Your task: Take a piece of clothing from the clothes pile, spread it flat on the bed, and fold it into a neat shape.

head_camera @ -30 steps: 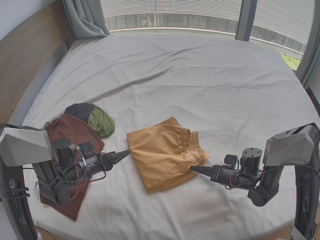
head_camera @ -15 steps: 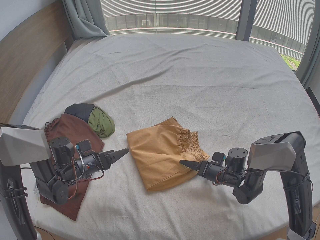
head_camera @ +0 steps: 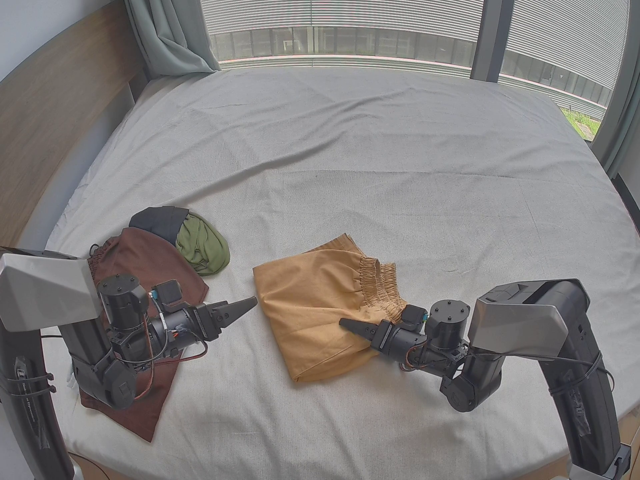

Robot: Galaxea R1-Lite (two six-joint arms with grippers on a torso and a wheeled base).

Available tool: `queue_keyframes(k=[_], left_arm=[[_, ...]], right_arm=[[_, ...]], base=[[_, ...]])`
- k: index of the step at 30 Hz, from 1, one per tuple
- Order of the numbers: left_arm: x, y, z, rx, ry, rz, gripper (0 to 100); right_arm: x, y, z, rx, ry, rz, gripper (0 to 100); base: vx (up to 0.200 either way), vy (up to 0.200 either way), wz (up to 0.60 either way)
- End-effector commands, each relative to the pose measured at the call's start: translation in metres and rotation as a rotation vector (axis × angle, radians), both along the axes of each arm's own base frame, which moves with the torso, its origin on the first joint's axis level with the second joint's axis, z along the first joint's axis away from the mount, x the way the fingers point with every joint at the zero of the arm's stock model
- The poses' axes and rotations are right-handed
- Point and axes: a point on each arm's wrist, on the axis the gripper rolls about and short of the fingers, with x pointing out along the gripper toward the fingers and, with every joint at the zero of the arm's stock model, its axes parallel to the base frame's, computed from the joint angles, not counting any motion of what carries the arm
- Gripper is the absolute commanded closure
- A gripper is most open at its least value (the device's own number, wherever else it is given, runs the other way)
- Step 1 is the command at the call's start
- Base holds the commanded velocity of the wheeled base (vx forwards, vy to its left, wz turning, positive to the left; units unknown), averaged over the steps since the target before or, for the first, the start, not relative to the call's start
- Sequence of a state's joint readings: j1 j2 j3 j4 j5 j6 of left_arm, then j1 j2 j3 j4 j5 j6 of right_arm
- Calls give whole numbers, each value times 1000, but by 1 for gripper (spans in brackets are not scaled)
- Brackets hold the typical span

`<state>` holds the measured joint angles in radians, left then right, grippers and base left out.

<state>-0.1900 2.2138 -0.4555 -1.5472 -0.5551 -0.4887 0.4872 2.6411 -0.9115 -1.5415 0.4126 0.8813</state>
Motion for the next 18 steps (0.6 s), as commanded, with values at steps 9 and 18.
queue_keyframes(k=[9, 18], left_arm=[[0, -1, -3, 0, 7, -5, 0], [0, -2, -3, 1, 10, -6, 0]], right_arm=[[0, 3, 2, 13, 3, -5, 100], [6, 1, 80, 141, -117, -19, 100]], base=[[0, 0, 0], [0, 0, 0]])
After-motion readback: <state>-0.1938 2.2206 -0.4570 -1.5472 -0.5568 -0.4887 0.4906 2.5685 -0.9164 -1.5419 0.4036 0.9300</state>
